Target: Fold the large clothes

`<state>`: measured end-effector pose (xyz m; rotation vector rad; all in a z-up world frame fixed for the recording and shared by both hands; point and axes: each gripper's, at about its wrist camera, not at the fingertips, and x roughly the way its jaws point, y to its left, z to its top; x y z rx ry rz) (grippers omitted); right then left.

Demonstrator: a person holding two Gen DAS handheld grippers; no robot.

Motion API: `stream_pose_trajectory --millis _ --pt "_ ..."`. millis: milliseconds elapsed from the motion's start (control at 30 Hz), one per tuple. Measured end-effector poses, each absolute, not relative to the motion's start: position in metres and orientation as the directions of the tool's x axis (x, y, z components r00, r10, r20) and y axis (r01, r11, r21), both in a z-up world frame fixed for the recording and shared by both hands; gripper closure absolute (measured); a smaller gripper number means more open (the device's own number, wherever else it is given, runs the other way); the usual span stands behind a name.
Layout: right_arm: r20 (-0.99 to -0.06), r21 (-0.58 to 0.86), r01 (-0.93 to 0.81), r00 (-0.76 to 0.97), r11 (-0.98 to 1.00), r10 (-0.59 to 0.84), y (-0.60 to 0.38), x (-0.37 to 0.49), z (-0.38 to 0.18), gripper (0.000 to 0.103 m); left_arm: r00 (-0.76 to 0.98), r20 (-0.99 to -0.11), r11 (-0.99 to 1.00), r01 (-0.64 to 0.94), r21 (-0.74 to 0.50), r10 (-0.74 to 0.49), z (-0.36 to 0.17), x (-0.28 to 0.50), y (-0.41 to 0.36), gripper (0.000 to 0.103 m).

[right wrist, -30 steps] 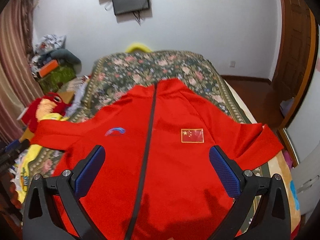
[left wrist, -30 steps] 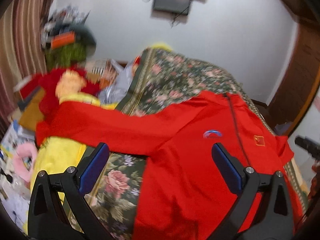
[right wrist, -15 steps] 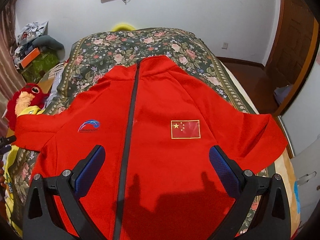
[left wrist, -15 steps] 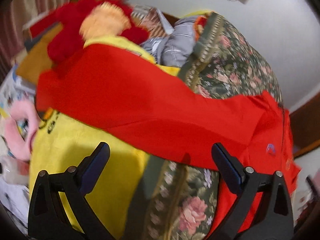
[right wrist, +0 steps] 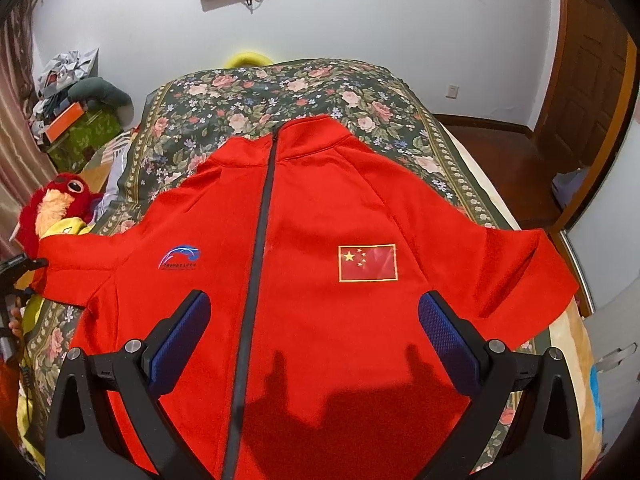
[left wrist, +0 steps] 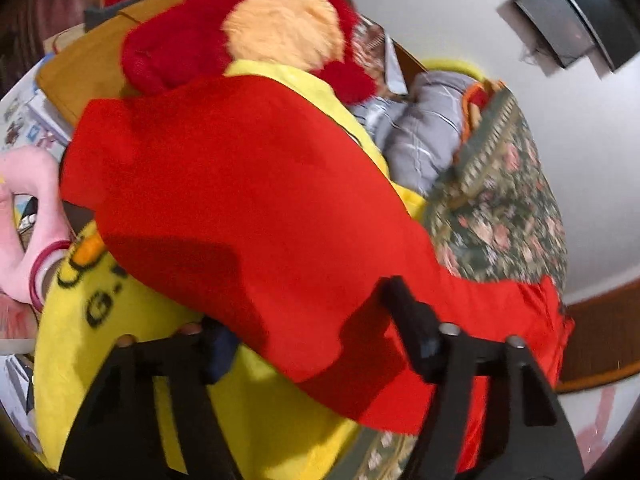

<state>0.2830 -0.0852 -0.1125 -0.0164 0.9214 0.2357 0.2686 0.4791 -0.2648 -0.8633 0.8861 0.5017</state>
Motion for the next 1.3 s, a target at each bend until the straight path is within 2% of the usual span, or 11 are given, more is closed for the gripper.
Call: stream_pose_trajectory --millis 33,100,200,367,500,667,833,1067,1300 --pt "-0.790 0.085 -0.206 0.583 0.975 0.192 -0.087 0.282 -0.112 0.000 0.545 -0.837 0.568 -0.706 -0.423 0.055 -0.263 0.269 0.482 0.052" --pt "-0.785 0.084 -0.200 0.591 0.976 0.188 -0.095 0.283 -0.109 0.000 0.540 -0.839 0.570 -0.712 -0.409 0.072 -0.259 0.270 0.483 0.071" --pt "-0.767 0.057 -0.195 0.619 0.979 0.168 -0.107 0.286 -0.098 0.000 0.533 -0.840 0.608 -0.701 -0.373 0.099 -0.244 0.273 0.479 0.092" --pt "-0.738 0.012 -0.184 0.661 0.983 0.133 -0.125 0.293 -0.079 0.000 0.608 -0.781 0.678 -0.635 -0.370 0.143 -0.195 0.279 0.458 0.097" --pt "-0.722 0.030 -0.194 0.675 0.981 0.156 -0.136 0.295 -0.067 0.000 0.674 -0.726 0.727 -0.566 -0.389 0.135 -0.154 0.292 0.430 0.097" --pt "-0.723 0.080 -0.200 0.663 0.976 0.195 -0.150 0.295 -0.066 0.000 0.734 -0.673 0.828 -0.432 -0.357 0.093 -0.105 0.325 0.365 0.097" --pt "-0.735 0.124 -0.199 0.639 0.972 0.225 -0.163 0.295 -0.075 0.000 0.763 -0.647 0.903 -0.280 -0.326 0.003 -0.082 0.359 0.287 0.097" --pt "-0.755 0.158 -0.218 0.602 0.963 0.260 -0.176 0.294 -0.087 0.000 0.732 -0.665 0.948 -0.085 -0.308 -0.150 -0.089 0.394 0.180 0.097" --pt "-0.772 0.171 -0.245 0.569 0.954 0.285 -0.183 0.289 -0.096 0.000 0.594 -0.766 0.956 0.021 -0.292 -0.247 -0.149 0.415 0.091 0.097"
